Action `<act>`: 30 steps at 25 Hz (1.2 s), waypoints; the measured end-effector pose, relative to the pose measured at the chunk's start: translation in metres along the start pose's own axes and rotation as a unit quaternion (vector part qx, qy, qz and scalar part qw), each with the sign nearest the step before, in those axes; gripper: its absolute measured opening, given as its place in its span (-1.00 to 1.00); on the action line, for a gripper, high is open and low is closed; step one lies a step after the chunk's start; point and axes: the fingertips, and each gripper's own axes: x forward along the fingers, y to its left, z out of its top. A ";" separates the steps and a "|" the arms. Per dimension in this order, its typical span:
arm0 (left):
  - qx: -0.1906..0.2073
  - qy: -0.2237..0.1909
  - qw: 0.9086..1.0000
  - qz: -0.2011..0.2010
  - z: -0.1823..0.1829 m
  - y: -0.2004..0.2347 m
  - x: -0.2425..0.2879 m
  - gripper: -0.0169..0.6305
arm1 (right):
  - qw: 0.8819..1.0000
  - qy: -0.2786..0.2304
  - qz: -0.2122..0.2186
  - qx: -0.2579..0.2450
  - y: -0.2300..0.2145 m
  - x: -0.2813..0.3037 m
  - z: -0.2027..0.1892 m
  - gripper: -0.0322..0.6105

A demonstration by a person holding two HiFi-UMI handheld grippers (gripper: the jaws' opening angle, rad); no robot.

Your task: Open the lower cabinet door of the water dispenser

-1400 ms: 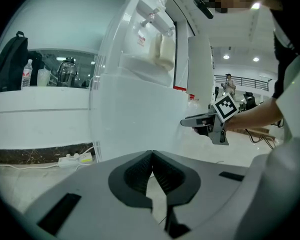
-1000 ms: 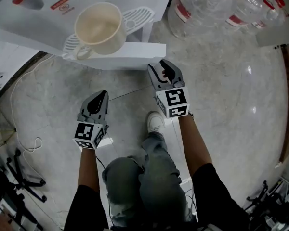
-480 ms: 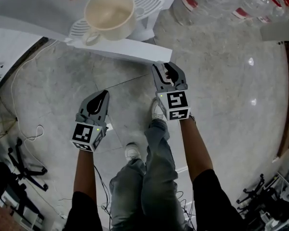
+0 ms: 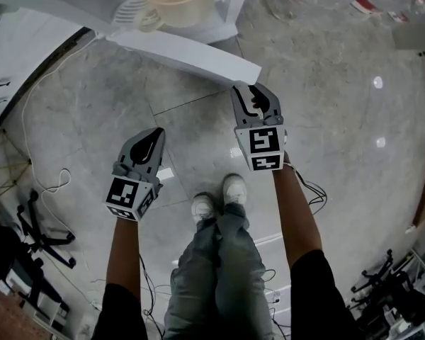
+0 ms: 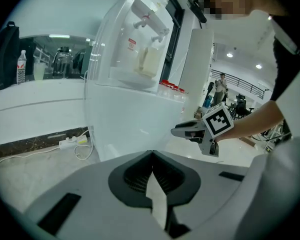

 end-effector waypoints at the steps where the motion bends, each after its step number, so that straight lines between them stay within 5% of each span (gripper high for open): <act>1: 0.003 0.001 1.000 -0.001 -0.001 -0.003 -0.002 -0.91 | 1.000 0.000 0.002 0.001 0.004 -0.003 -0.002 -0.50; 16: 0.009 0.002 1.000 0.005 -0.013 -0.049 -0.051 -0.91 | 0.998 0.025 0.060 -0.026 0.068 -0.038 -0.025 -0.51; 22: -0.024 -0.003 0.999 0.030 -0.040 -0.033 -0.087 -0.91 | 0.997 0.017 0.068 -0.016 0.104 -0.048 -0.032 -0.52; 30: 0.010 0.009 1.000 0.004 -0.068 -0.025 -0.131 -0.91 | 0.998 0.019 0.060 -0.012 0.156 -0.055 -0.039 -0.52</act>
